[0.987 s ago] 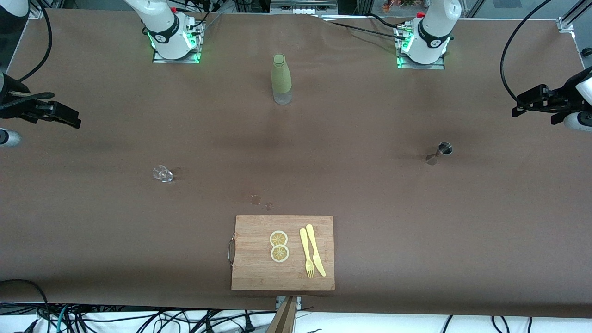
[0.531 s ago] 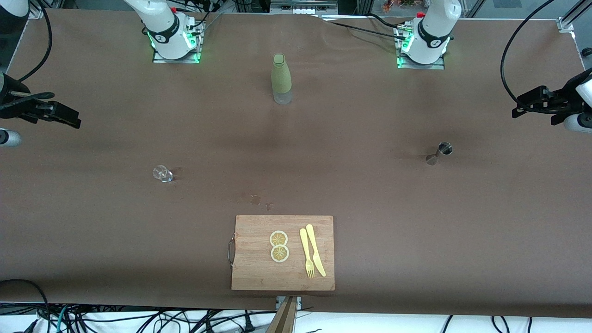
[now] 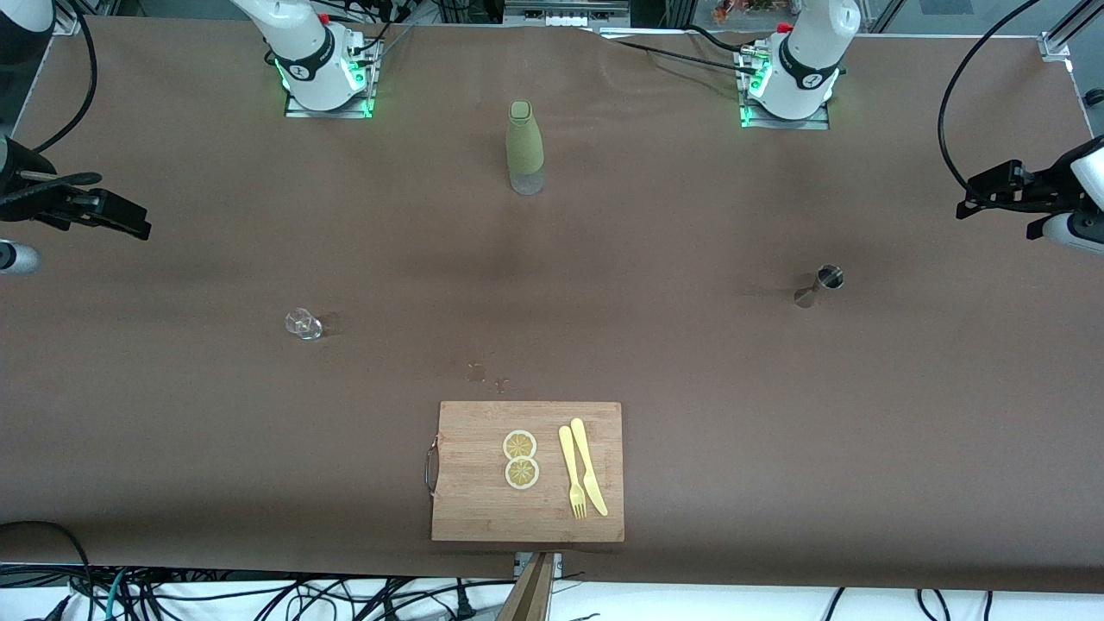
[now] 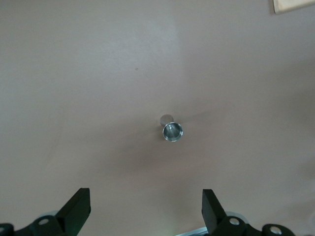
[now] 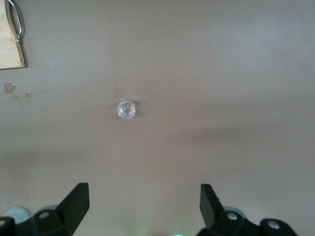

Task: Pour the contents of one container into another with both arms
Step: 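Lower the right gripper to the glass beaker while the left gripper reaches the jigger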

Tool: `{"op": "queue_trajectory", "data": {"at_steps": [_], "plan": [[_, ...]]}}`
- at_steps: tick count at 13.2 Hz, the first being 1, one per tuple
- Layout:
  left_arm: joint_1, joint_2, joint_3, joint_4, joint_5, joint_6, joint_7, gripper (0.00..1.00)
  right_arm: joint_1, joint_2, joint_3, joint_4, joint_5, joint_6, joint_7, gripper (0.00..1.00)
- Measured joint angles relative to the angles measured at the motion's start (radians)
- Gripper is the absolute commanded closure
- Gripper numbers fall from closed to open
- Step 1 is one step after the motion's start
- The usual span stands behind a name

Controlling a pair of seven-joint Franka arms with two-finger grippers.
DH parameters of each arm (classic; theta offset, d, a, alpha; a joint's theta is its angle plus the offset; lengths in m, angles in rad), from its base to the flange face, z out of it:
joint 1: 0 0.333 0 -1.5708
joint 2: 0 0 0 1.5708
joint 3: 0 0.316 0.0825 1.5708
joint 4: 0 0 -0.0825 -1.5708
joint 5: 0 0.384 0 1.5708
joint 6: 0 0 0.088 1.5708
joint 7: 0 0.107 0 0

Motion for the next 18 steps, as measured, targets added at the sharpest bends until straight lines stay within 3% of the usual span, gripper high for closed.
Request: {"op": "queue_trajectory", "data": {"at_steps": [3, 10, 14, 18], "plan": [[0.053, 0.066, 0.006, -0.004, -0.067, 0.004, 0.211, 0.00, -0.003, 0.030, -0.005, -0.003, 0.000, 0.004, -0.021, 0.00], [0.150, 0.342, 0.121, -0.007, -0.409, 0.020, 0.929, 0.00, -0.019, 0.150, -0.008, -0.007, 0.053, 0.021, -0.099, 0.00], [0.160, 0.549, 0.206, -0.010, -0.649, 0.022, 1.466, 0.00, -0.107, 0.220, -0.015, -0.012, 0.094, 0.183, -0.623, 0.00], [0.161, 0.689, 0.218, -0.009, -0.787, 0.020, 1.820, 0.00, -0.226, 0.346, -0.023, -0.019, 0.317, 0.270, -1.141, 0.00]]}}
